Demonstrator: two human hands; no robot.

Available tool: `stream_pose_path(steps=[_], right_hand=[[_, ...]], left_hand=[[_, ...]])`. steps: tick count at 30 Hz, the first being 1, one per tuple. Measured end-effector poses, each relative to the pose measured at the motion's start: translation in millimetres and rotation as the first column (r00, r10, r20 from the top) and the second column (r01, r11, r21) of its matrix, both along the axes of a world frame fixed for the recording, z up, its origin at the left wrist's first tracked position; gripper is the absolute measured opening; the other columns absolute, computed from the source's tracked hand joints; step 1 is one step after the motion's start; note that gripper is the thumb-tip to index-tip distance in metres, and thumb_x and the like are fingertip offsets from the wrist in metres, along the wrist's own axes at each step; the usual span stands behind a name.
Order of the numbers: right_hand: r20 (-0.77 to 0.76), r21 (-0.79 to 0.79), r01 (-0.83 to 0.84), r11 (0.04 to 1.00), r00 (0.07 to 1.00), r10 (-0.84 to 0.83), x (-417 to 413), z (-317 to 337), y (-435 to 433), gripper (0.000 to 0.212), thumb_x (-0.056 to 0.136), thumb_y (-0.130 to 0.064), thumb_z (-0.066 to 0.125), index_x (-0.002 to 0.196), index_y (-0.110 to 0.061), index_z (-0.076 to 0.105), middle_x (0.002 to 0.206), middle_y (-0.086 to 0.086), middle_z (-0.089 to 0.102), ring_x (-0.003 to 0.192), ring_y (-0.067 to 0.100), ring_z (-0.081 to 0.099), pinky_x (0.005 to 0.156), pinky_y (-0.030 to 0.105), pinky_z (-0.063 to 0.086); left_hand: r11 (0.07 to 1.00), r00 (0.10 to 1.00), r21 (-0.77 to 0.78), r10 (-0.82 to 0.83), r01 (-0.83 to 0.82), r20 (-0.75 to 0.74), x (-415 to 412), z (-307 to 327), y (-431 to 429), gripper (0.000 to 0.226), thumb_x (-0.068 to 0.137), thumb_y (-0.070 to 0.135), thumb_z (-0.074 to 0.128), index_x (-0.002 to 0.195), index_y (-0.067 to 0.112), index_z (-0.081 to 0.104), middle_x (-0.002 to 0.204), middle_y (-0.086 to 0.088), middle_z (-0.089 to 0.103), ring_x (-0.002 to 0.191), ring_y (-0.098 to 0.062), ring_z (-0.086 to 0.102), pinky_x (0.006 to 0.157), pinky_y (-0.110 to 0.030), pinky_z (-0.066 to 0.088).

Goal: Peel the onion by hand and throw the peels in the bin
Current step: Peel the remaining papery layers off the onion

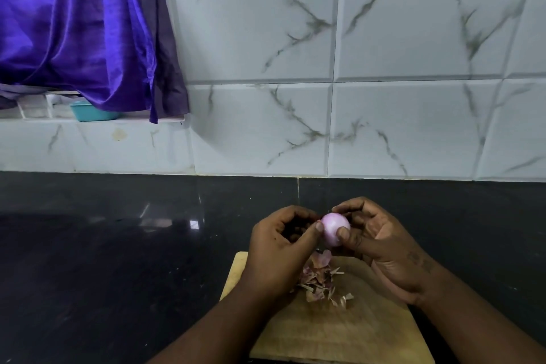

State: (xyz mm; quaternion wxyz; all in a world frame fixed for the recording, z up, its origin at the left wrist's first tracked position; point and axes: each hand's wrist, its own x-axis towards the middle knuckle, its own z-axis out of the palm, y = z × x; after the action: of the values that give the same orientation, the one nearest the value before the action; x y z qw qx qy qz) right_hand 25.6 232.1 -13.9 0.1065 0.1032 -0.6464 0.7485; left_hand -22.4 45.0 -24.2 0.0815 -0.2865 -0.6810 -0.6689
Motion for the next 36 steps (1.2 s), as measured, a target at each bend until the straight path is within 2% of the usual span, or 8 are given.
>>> stream_pose_path(steps=[8, 15, 19, 24, 27, 31, 33, 36], right_hand=[[0.026, -0.044, -0.038, 0.998, 0.999, 0.039, 0.5, 0.3, 1.6, 0.07, 0.055, -0.037, 0.102, 0.112, -0.011, 0.07, 0.118, 0.023, 0.073, 0.108, 0.038, 0.073, 0.085, 0.044, 0.064], [0.065, -0.168, -0.093, 0.981, 0.992, 0.105, 2.3, 1.4, 0.6, 0.069, 0.057, -0.028, 0.102, 0.114, -0.007, 0.07, 0.12, 0.028, 0.071, 0.098, 0.036, 0.075, 0.077, 0.041, 0.066], [0.082, -0.251, -0.114, 0.961, 0.987, 0.138, 2.1, 1.4, 0.9, 0.073, 0.057, -0.028, 0.102, 0.118, -0.004, 0.069, 0.118, 0.028, 0.071, 0.086, 0.032, 0.076, 0.073, 0.037, 0.066], [0.059, -0.258, -0.133, 0.957, 0.987, 0.153, 1.2, 3.5, 4.9, 0.073, 0.06, -0.033, 0.101, 0.119, -0.004, 0.071, 0.119, 0.03, 0.071, 0.092, 0.034, 0.076, 0.077, 0.036, 0.066], [0.079, -0.247, -0.105, 0.963, 0.989, 0.128, 1.8, 3.5, 4.6, 0.075, 0.058, -0.036, 0.101, 0.12, -0.005, 0.071, 0.121, 0.03, 0.071, 0.091, 0.034, 0.075, 0.08, 0.039, 0.066], [0.106, -0.278, -0.13, 0.952, 0.981, 0.165, 4.0, 3.5, 1.9, 0.063, 0.073, -0.029, 0.094, 0.124, -0.002, 0.067, 0.123, 0.032, 0.069, 0.095, 0.037, 0.076, 0.082, 0.043, 0.066], [0.118, -0.281, -0.142, 0.949, 0.976, 0.181, 4.9, 3.1, 0.0, 0.052, 0.08, -0.024, 0.087, 0.123, -0.001, 0.068, 0.122, 0.031, 0.07, 0.095, 0.036, 0.077, 0.078, 0.041, 0.066], [0.124, -0.233, -0.132, 0.963, 0.979, 0.164, 5.3, 3.6, -0.8, 0.055, 0.077, -0.03, 0.089, 0.121, -0.004, 0.071, 0.124, 0.031, 0.07, 0.098, 0.035, 0.076, 0.081, 0.04, 0.066]], left_hand=[[0.997, 0.999, 0.054, -0.049, 0.049, 0.005, -2.6, -0.7, -0.4, 0.014, 0.094, 0.003, 0.076, 0.095, 0.016, 0.08, 0.092, -0.002, 0.08, 0.087, -0.017, 0.077, 0.075, -0.027, 0.061], [0.992, 0.994, 0.071, -0.102, 0.1, 0.029, -3.5, -0.3, -0.6, 0.013, 0.098, 0.0, 0.07, 0.091, 0.01, 0.073, 0.083, 0.002, 0.074, 0.078, -0.009, 0.069, 0.071, -0.022, 0.056], [0.998, 0.995, -0.017, -0.051, 0.052, 0.089, -8.4, -1.9, -2.2, 0.009, 0.099, 0.003, 0.07, 0.092, 0.009, 0.072, 0.081, 0.003, 0.073, 0.075, -0.006, 0.067, 0.068, -0.021, 0.056], [0.964, 0.997, -0.262, 0.05, -0.033, 0.059, -13.9, -10.1, -3.6, 0.019, 0.098, 0.013, 0.072, 0.083, 0.025, 0.07, 0.082, -0.001, 0.075, 0.077, -0.012, 0.071, 0.067, -0.034, 0.058], [0.978, 0.999, -0.21, -0.011, 0.019, 0.037, -10.3, -7.6, -2.9, 0.026, 0.1, 0.011, 0.065, 0.078, 0.023, 0.07, 0.079, -0.003, 0.073, 0.077, -0.021, 0.071, 0.071, -0.045, 0.058], [0.991, 0.997, -0.105, -0.082, 0.081, -0.01, -1.0, -0.7, -2.7, 0.036, 0.107, 0.022, 0.058, 0.073, 0.033, 0.065, 0.071, 0.009, 0.063, 0.07, -0.007, 0.059, 0.065, -0.027, 0.047], [0.991, 0.996, -0.103, -0.086, 0.083, -0.027, -0.6, -1.1, -2.0, 0.033, 0.107, 0.025, 0.059, 0.075, 0.033, 0.063, 0.073, 0.009, 0.064, 0.071, -0.006, 0.059, 0.065, -0.026, 0.047], [0.99, 0.996, -0.121, -0.08, 0.076, -0.031, -3.1, -3.2, -0.8, 0.033, 0.108, 0.022, 0.059, 0.077, 0.032, 0.061, 0.075, 0.009, 0.064, 0.074, -0.007, 0.059, 0.068, -0.033, 0.048]])
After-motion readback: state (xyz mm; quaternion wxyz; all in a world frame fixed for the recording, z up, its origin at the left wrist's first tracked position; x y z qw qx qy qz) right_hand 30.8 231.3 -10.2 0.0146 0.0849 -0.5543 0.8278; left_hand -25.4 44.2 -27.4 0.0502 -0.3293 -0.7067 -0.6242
